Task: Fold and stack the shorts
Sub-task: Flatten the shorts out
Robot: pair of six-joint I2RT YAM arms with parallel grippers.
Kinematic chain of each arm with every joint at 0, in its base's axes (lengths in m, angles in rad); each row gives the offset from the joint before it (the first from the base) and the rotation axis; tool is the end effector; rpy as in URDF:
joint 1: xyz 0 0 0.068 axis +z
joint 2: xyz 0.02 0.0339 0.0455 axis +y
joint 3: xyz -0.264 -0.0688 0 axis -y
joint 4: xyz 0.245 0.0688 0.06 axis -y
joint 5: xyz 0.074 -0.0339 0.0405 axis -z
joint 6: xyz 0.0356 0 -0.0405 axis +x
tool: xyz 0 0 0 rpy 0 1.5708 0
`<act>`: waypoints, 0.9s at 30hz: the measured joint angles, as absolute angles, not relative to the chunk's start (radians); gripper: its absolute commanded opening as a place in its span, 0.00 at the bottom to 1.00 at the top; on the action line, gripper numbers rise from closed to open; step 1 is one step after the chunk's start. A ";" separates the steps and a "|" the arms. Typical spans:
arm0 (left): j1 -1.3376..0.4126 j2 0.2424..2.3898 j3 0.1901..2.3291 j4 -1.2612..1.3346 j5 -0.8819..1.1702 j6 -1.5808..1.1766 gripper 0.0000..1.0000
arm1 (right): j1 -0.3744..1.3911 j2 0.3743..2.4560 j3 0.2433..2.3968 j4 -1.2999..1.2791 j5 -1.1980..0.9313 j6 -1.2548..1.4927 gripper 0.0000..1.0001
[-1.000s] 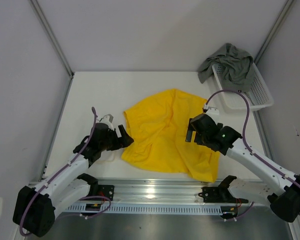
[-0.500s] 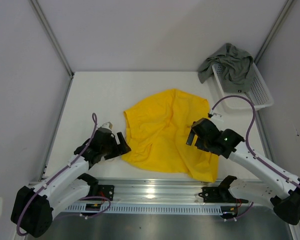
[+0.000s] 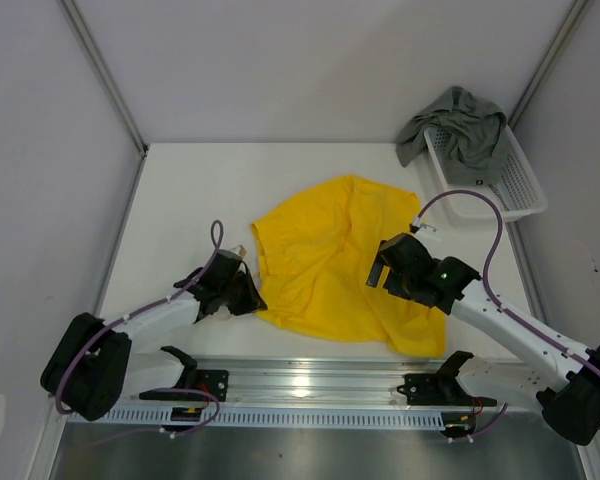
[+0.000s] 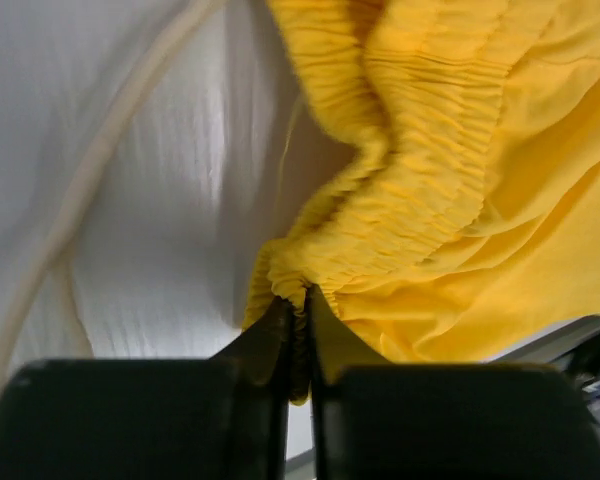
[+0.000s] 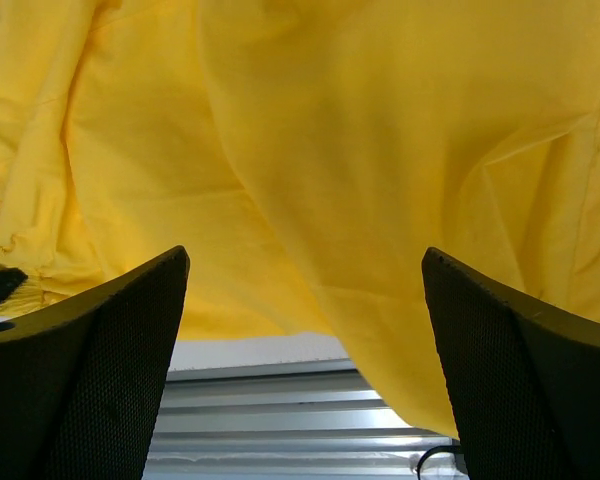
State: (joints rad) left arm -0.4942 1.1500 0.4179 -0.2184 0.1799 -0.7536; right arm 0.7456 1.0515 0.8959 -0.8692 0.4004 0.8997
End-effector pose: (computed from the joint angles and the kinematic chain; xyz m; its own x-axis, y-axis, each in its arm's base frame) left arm 0.1712 -0.0995 0.1466 -0.9044 -0.2775 -0.3243 -0.0831 0.8597 -0.5039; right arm 0.1532 0.1226 0.2727 -0.7633 0.2769 -0.5838 0.1957 0.9602 0.1995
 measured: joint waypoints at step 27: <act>0.123 1.407 0.703 -0.209 0.055 -0.689 0.00 | 0.629 1.294 0.917 -0.585 0.108 0.742 0.84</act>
State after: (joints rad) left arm 0.1234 1.4071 0.7033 -0.2089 0.0547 -0.6888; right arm 0.6289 1.2938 0.9169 -0.5846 0.1078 0.7418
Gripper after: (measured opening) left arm 0.011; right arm 0.884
